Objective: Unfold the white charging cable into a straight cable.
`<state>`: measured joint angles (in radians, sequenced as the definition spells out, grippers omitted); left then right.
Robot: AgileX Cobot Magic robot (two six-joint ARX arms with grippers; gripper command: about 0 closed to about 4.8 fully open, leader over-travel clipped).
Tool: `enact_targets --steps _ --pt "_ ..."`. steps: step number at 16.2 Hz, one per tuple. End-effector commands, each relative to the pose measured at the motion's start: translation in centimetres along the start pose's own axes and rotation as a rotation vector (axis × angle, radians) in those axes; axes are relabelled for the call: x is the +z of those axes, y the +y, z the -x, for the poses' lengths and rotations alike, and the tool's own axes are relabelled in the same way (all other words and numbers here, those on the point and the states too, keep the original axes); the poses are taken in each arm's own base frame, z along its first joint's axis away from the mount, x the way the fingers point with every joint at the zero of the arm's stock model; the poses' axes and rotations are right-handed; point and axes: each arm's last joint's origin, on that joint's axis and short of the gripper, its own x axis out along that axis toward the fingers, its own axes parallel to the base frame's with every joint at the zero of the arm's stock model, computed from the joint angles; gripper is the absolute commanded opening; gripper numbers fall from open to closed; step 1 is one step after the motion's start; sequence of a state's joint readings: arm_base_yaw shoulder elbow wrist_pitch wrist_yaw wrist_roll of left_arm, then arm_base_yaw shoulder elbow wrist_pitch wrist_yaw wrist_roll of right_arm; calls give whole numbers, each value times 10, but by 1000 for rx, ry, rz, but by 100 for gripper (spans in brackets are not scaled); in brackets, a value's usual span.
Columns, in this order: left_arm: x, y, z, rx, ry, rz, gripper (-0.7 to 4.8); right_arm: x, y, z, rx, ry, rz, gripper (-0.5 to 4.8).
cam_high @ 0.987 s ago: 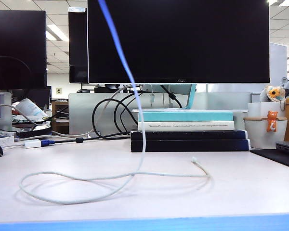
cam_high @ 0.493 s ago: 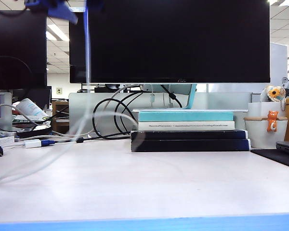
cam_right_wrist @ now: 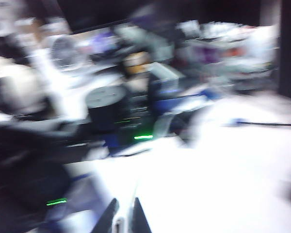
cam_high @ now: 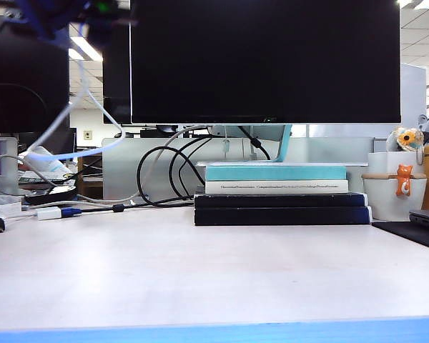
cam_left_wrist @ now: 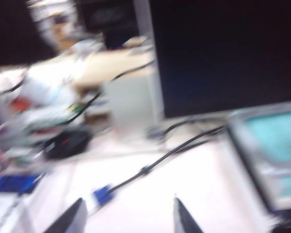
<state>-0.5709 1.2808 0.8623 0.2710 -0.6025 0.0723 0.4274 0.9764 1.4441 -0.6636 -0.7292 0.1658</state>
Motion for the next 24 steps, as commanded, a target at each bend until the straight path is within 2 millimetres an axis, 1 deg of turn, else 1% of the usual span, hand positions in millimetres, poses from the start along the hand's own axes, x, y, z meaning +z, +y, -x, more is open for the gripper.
enact_targets --steps 1,2,3,4,6,8,9,12,14,16,17,18,19,20,22,23,24 --pt "-19 1 2 48 55 -37 244 -5 -8 29 -277 -12 40 -8" --pt "-27 1 2 47 80 -54 244 -7 -17 39 -392 -2 24 -8" --pt "-31 1 2 47 89 -61 244 -9 -22 44 -439 3 17 -8" --pt "-35 3 4 78 102 -75 244 -10 -33 55 -543 8 2 -8" --pt "-37 8 7 108 127 -105 244 -12 -44 70 -690 11 -10 -8" --pt "-34 16 10 132 129 -127 244 -14 -58 75 -904 70 20 -8" --pt "-33 20 11 144 127 -129 244 -15 -67 74 -970 116 32 -8" --pt "-32 34 12 184 152 -133 244 -16 -83 74 -1056 170 17 -8" --pt "-37 45 16 213 167 -130 244 -17 -92 82 -1127 181 3 -8" --pt "-44 61 21 264 178 -116 244 -17 -102 92 -1204 178 -22 -8" --pt "-47 69 26 289 177 -104 244 -18 -110 97 -1260 193 -48 -8" --pt "-50 77 30 315 170 -78 244 -20 -118 99 -1281 207 -71 -8" --pt "-54 88 41 304 158 -54 244 -24 -138 100 -1292 239 -106 -8" --pt "-61 93 46 312 177 -61 244 -28 -151 109 -1333 256 -145 -8" --pt "-72 103 52 291 225 -65 244 -32 -161 127 -1386 237 -207 -8" --pt "-76 110 54 290 233 -54 244 -33 -162 133 -1360 196 -238 -8" --pt "-77 117 56 274 228 -33 244 -33 -163 135 -1282 146 -249 -8"
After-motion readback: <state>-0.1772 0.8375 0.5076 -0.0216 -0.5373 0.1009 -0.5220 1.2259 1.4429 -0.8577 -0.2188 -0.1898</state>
